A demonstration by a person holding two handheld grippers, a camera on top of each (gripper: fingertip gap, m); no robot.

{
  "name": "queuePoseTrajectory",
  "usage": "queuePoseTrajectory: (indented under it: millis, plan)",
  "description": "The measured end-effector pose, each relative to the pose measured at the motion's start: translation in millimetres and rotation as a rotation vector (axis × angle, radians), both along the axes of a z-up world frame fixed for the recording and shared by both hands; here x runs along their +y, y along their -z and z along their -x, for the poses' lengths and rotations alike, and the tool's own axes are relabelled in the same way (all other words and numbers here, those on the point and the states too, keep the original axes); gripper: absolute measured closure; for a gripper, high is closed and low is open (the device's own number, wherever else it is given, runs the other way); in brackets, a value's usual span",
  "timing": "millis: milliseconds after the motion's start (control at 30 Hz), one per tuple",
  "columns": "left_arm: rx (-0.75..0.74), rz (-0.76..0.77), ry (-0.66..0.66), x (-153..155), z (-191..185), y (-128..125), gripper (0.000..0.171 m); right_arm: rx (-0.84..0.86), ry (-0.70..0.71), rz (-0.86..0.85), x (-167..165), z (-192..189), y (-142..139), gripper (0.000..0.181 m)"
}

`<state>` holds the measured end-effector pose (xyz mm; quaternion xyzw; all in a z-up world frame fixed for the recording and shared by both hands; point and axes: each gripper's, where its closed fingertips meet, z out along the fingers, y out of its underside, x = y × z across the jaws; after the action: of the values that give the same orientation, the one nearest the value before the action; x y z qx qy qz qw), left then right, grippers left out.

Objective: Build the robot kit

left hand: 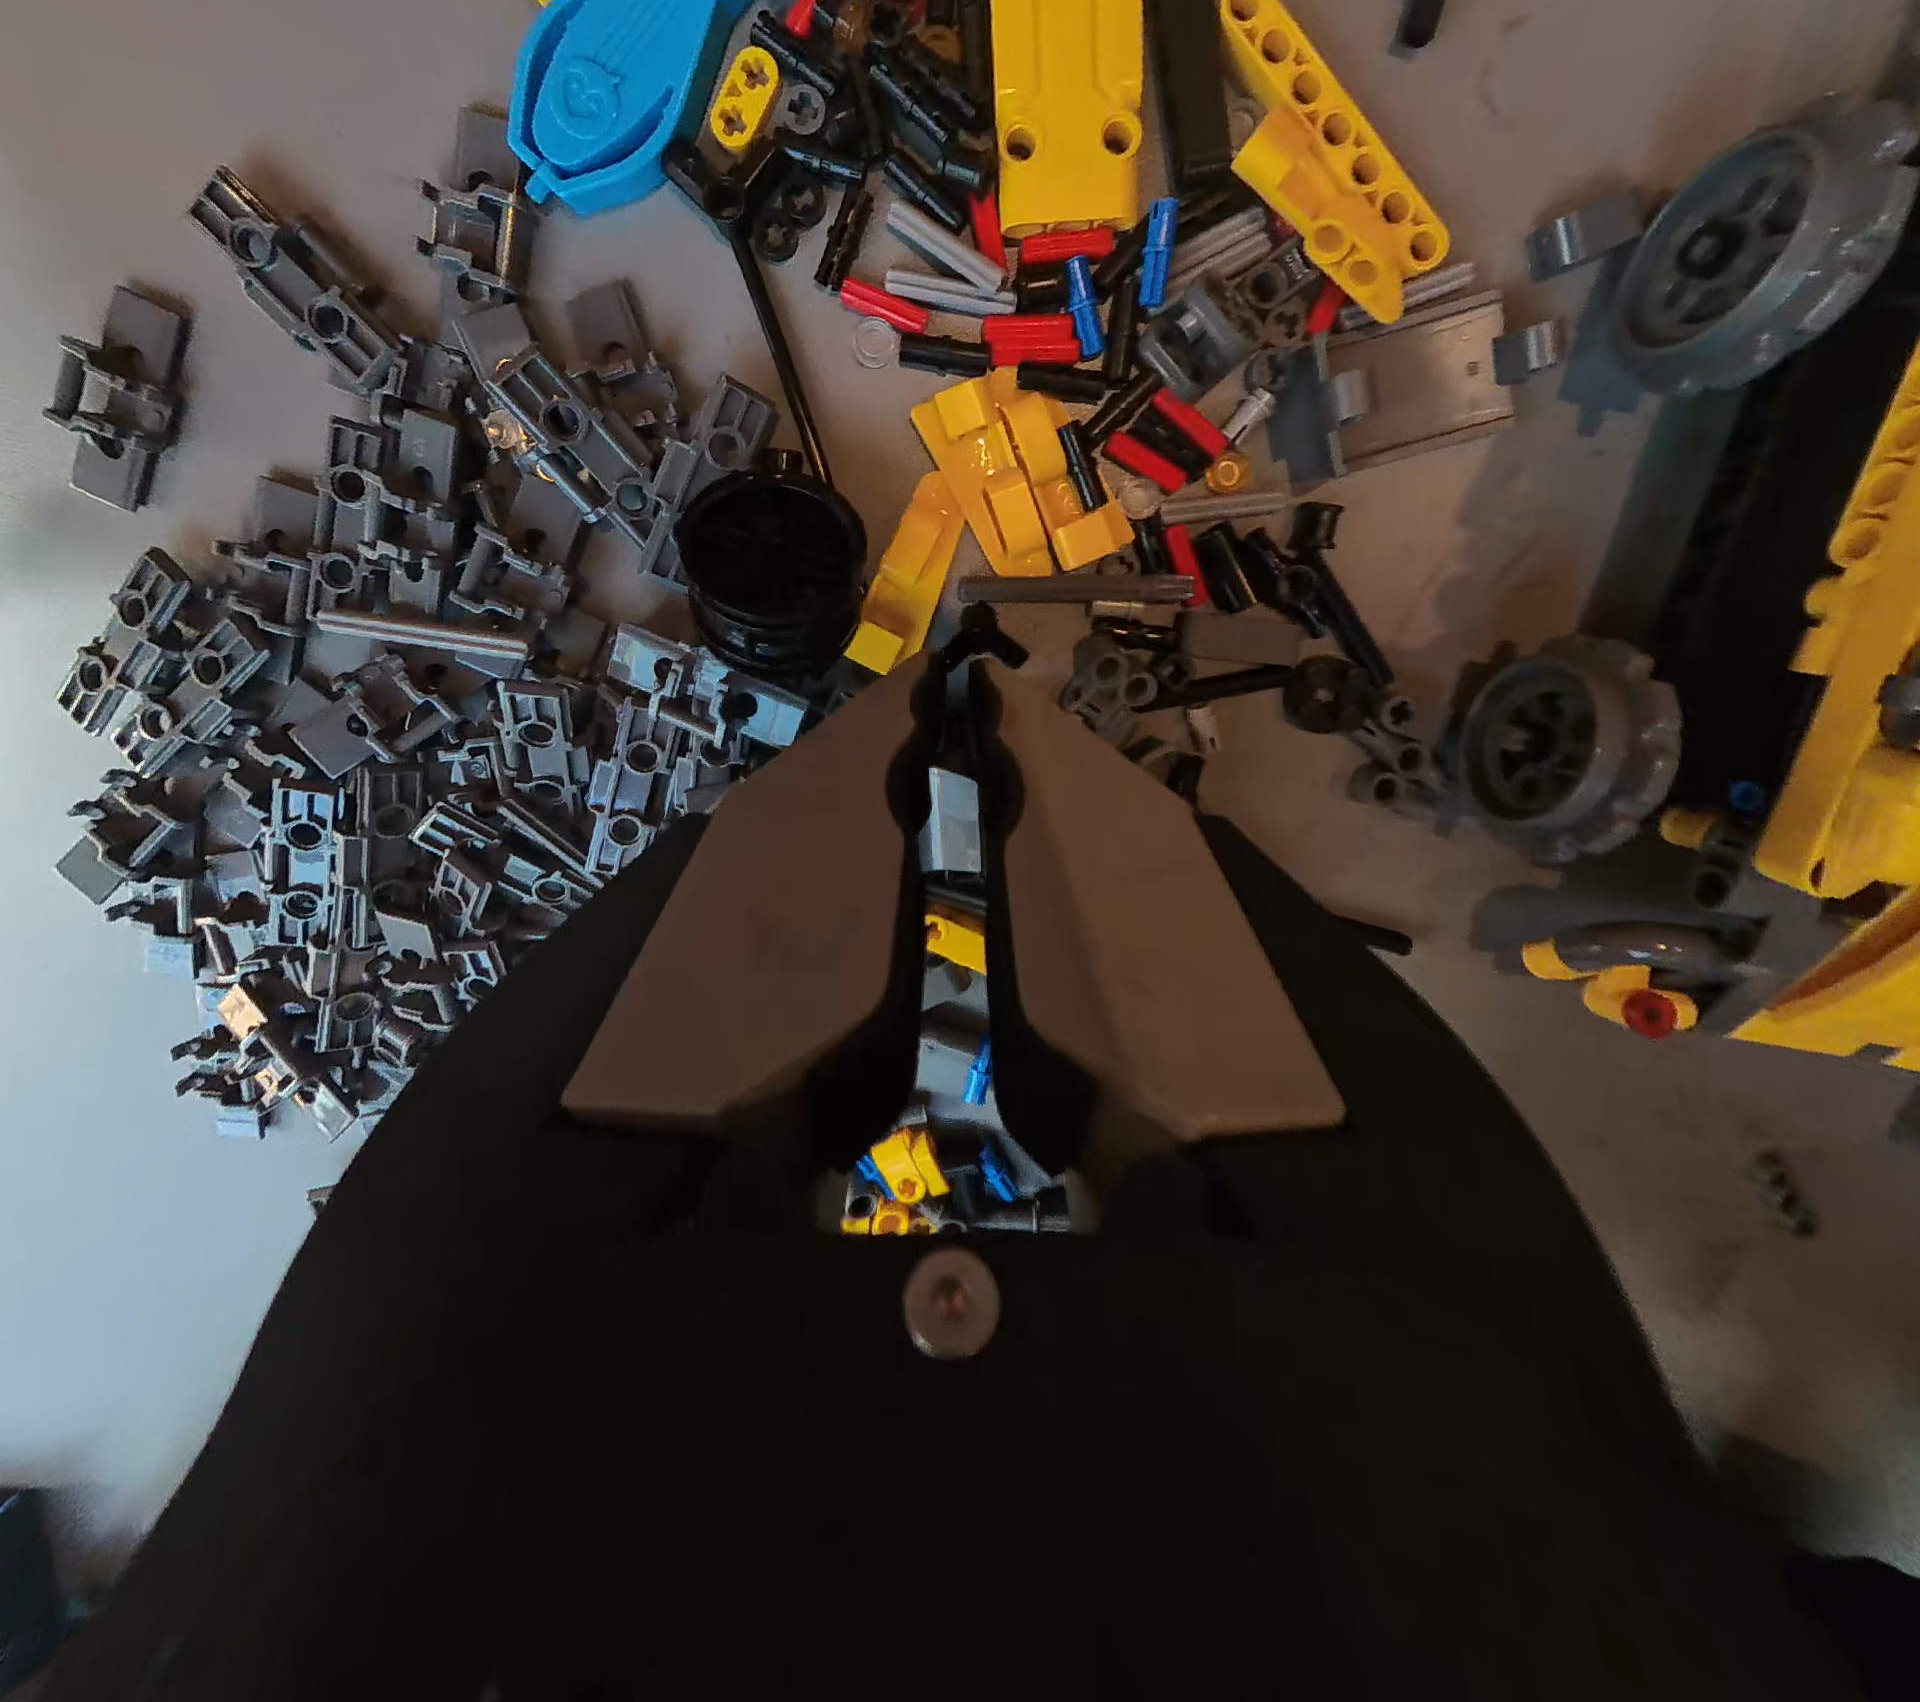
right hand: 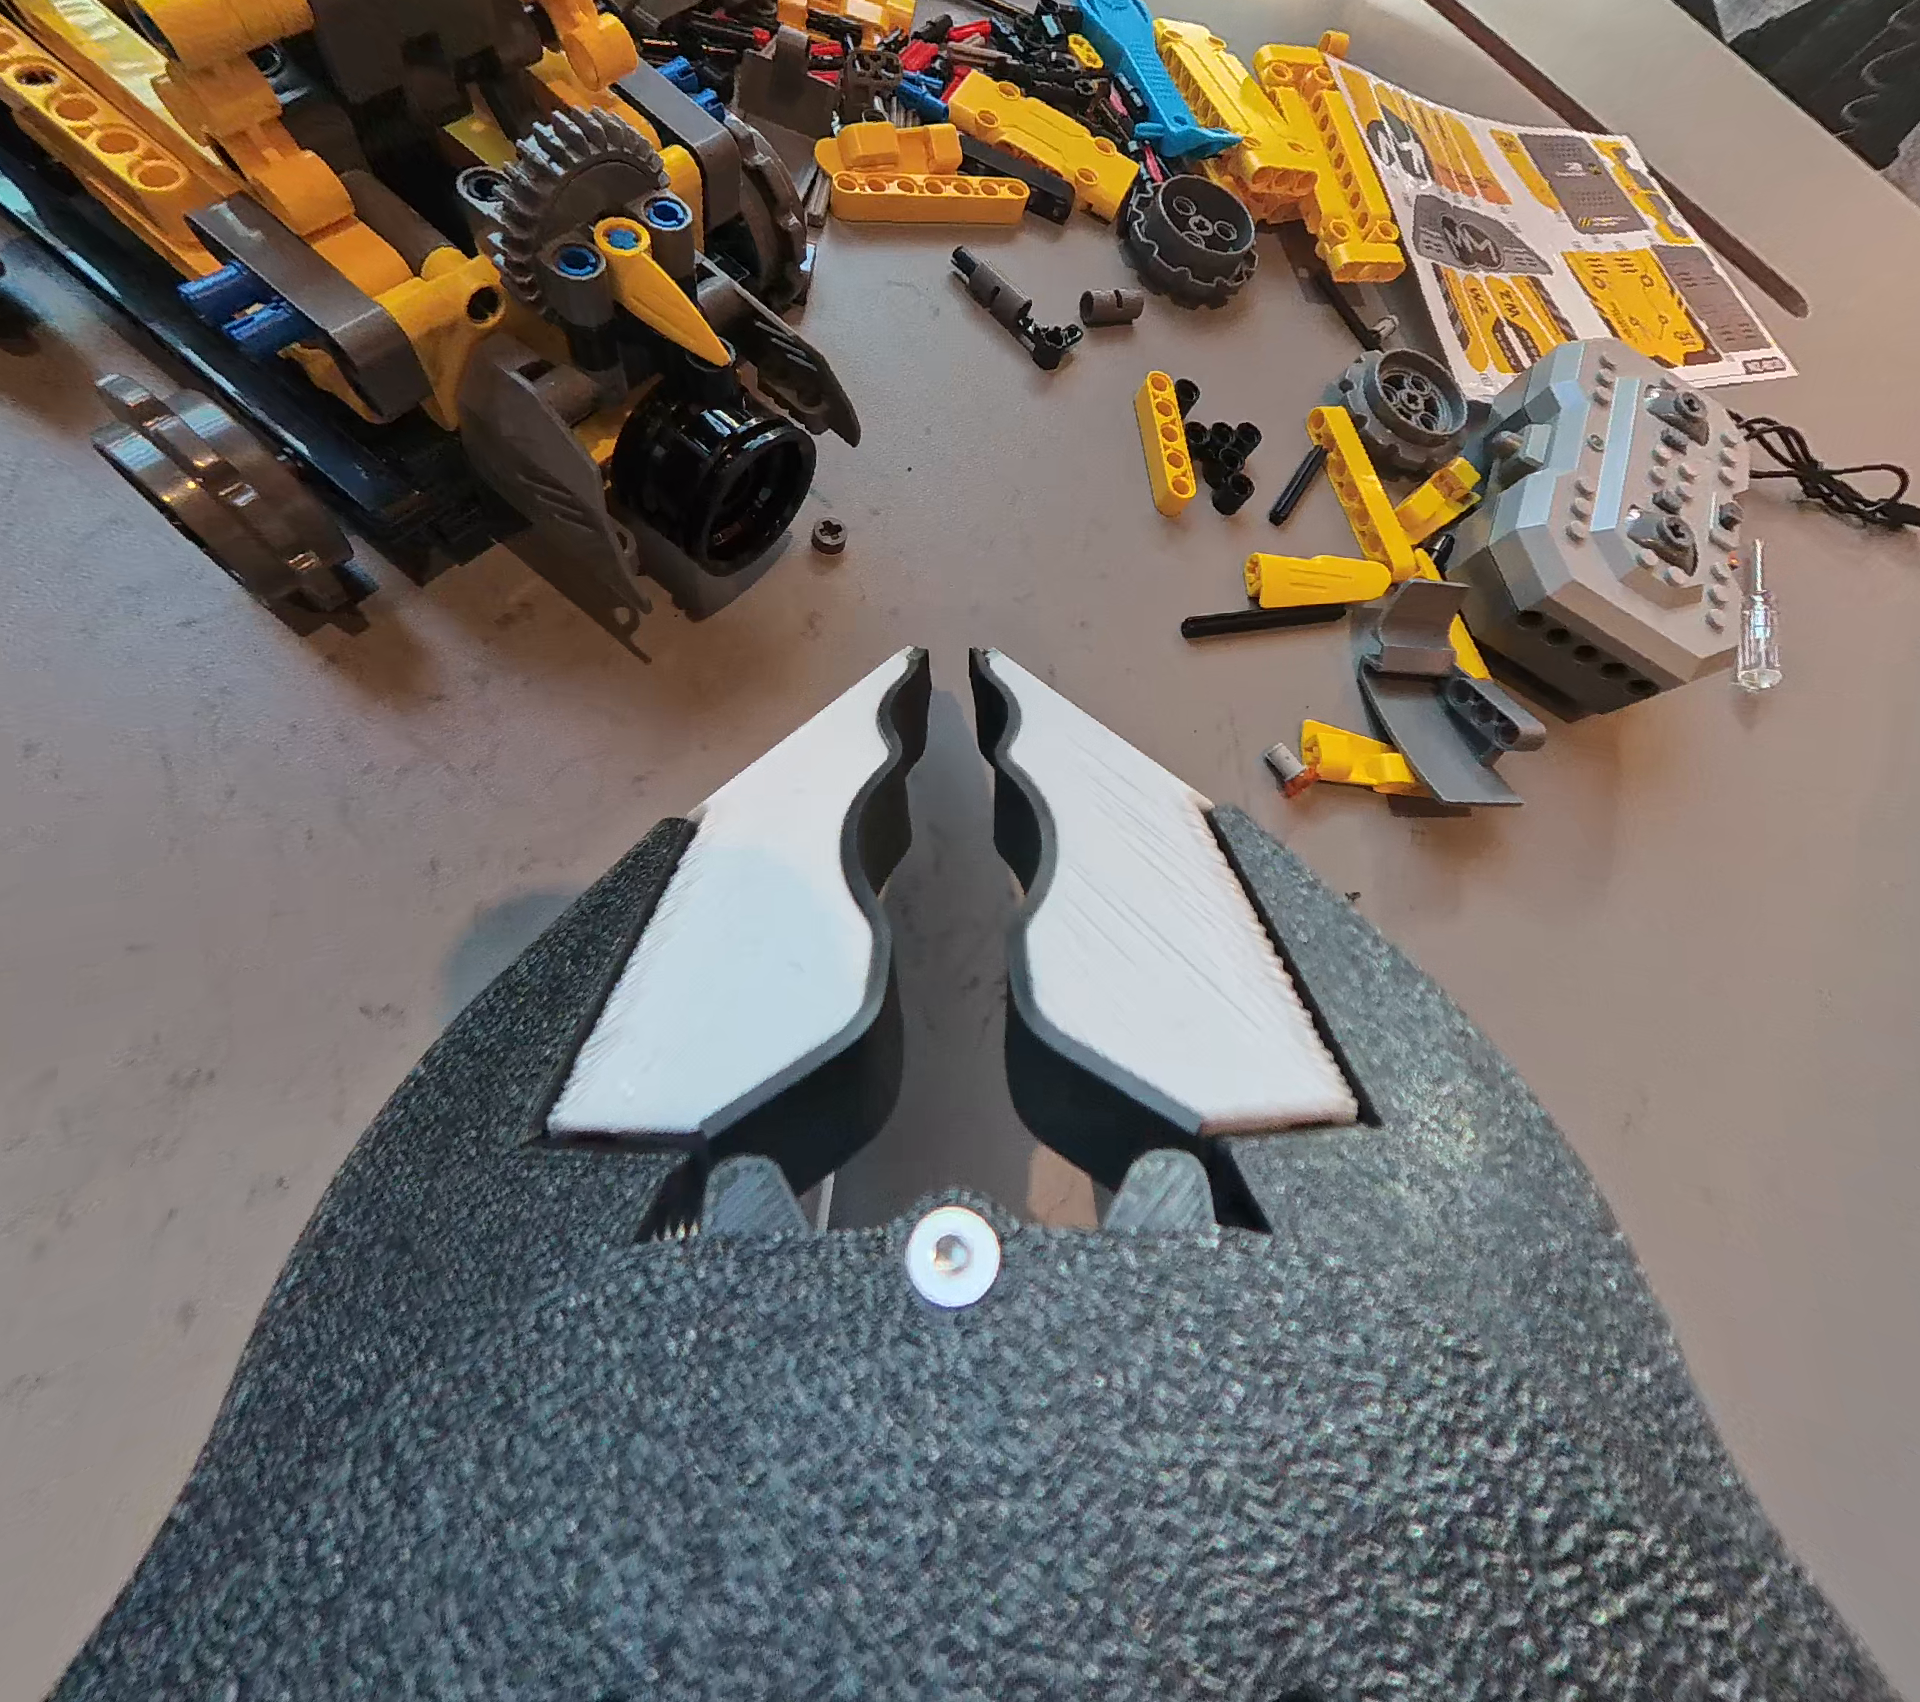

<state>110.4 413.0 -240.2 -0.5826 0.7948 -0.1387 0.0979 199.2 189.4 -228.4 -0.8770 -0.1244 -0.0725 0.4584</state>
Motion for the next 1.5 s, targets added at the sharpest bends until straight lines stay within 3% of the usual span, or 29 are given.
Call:
queuePoseTrajectory:
  millis: [400, 733, 1033, 1500]
  plan:
    - [-0.061, -0.032, 0.056, -16.9, 1.7, -30.2, 0.167, -0.005, 0.010, -0.001, 0.3, -1.7, -0.1, 0.173]
    - [0.040, -0.048, 0.086, -20.9, 4.3, -2.9, 0.162, -0.010, 0.016, 0.003, 0.5, -2.5, 0.5, 0.173]
    - [-0.027, -0.036, 0.030, -12.0, -2.4, -15.2, 0.161, -0.009, 0.015, 0.002, 0.6, -2.5, 0.1, 0.173]
    - [0.004, -0.118, 0.026, -8.7, -2.4, -12.9, 0.158, -0.011, 0.016, 0.000, 0.4, -2.3, -0.2, 0.173]
